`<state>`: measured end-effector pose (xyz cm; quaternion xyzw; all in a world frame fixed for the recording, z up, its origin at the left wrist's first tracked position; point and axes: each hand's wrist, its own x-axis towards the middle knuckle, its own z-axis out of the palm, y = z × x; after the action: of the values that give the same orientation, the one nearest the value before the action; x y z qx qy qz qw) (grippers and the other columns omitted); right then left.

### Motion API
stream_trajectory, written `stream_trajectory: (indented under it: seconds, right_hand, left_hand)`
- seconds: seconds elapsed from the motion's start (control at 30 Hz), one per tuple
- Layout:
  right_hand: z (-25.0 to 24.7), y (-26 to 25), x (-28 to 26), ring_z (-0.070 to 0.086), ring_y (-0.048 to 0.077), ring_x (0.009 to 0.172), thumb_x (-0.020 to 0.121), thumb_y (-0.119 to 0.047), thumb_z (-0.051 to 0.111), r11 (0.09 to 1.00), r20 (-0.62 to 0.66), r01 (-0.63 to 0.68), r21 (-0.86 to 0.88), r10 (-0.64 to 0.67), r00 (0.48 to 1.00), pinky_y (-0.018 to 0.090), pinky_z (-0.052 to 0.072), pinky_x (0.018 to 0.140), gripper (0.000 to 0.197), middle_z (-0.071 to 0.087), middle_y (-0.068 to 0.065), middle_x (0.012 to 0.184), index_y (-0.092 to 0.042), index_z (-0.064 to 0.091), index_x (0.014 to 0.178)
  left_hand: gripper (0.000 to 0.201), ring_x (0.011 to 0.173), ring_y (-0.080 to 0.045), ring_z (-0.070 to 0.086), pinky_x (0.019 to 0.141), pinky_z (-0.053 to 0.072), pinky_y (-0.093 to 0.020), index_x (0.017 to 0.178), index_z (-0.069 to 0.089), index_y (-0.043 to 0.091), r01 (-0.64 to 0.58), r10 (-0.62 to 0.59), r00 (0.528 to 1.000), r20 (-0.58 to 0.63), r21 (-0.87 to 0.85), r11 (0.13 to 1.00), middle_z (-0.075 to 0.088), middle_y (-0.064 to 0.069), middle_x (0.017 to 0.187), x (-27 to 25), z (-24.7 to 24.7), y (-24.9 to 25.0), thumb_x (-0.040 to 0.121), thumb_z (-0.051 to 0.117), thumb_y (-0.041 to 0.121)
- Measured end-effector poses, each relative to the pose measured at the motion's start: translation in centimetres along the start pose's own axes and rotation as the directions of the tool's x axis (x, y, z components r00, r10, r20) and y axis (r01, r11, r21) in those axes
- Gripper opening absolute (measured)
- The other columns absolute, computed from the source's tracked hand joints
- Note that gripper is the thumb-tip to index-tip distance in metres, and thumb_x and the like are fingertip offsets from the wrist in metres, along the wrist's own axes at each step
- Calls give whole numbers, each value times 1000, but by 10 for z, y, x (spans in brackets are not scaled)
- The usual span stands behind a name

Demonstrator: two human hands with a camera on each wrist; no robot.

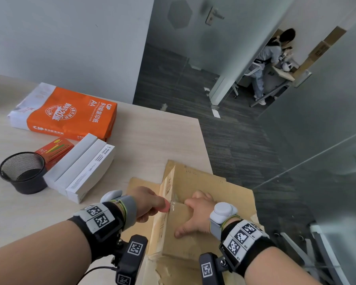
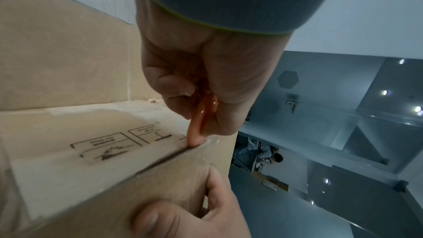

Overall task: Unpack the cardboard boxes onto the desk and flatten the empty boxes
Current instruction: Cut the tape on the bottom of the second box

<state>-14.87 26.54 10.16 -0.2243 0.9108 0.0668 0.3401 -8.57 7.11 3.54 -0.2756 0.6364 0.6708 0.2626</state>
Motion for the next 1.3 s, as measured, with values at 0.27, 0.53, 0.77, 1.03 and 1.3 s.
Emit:
stream_trajectory:
  seconds: [0.27,0.53,0.77,1.03,1.3]
  right_hand:
    - [-9,14,0,58,12,88,88,-56,61,954,-246,98,285,-26,969,29,49,78,23,59,-13,97,-35,56,97]
    - [-18,13,27,17,26,149,71,-69,71,994,-141,68,-87,-80,987,46,31,118,106,14,-10,164,-43,13,156]
    - [-25,-3,38,7,38,153,75,-68,70,961,7,29,-277,-28,1000,52,25,121,123,-7,0,169,-29,-11,159]
    - [-34,-11,28,5,43,153,77,-70,66,961,67,29,-275,-11,998,52,22,122,123,-10,7,168,-22,-11,160]
    - [-32,-12,26,5,44,152,80,-70,65,961,54,32,-275,-18,998,51,19,123,120,-7,9,169,-21,-9,160]
  left_hand:
    - [19,51,-17,37,48,33,-24,84,74,1,-10,4,998,-59,-105,994,51,-5,59,2,-23,8,74,82,14]
    - [21,57,-19,42,49,37,-24,87,70,2,-49,13,990,-138,-255,966,54,-6,60,9,-22,10,76,84,12]
    - [26,58,-18,46,48,41,-23,92,72,0,-30,-13,989,-149,-283,959,58,-8,65,13,-17,3,75,86,14]
    - [29,57,-17,51,48,43,-23,100,72,-2,-6,-36,992,-117,-339,941,62,-9,66,15,-9,-4,78,84,12]
    - [32,56,-16,53,47,42,-23,100,73,-1,19,-51,995,-81,-348,937,63,-9,66,15,-3,-7,74,86,13]
